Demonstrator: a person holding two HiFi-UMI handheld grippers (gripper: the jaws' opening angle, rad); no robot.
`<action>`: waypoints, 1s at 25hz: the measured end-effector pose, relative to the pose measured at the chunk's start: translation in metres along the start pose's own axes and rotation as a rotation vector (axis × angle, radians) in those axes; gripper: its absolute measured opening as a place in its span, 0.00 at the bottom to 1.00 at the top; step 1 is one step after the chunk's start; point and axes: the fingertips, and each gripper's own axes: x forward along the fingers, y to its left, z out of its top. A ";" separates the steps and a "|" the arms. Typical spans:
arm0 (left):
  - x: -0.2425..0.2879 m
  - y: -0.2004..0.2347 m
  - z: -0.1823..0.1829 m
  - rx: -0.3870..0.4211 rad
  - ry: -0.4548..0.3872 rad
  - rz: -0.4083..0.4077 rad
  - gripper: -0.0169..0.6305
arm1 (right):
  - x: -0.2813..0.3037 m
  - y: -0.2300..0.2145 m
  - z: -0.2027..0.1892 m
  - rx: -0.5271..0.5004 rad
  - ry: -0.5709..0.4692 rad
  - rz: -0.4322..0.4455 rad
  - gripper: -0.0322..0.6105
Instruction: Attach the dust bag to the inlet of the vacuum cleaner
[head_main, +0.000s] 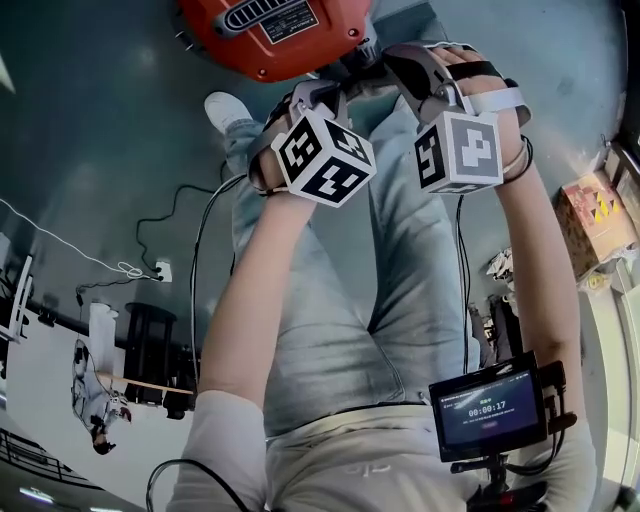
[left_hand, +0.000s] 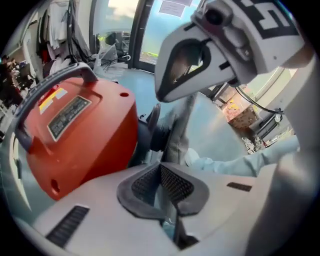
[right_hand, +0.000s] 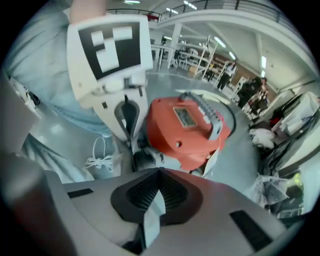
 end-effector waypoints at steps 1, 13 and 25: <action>-0.003 0.002 0.003 -0.013 0.006 -0.001 0.04 | 0.002 -0.003 -0.011 0.017 0.020 0.010 0.06; -0.004 0.003 -0.002 -0.101 0.001 -0.043 0.04 | -0.003 0.034 -0.005 0.081 0.014 0.310 0.06; -0.037 -0.017 0.056 0.081 -0.142 0.034 0.03 | 0.016 0.038 -0.012 -0.154 0.054 0.285 0.06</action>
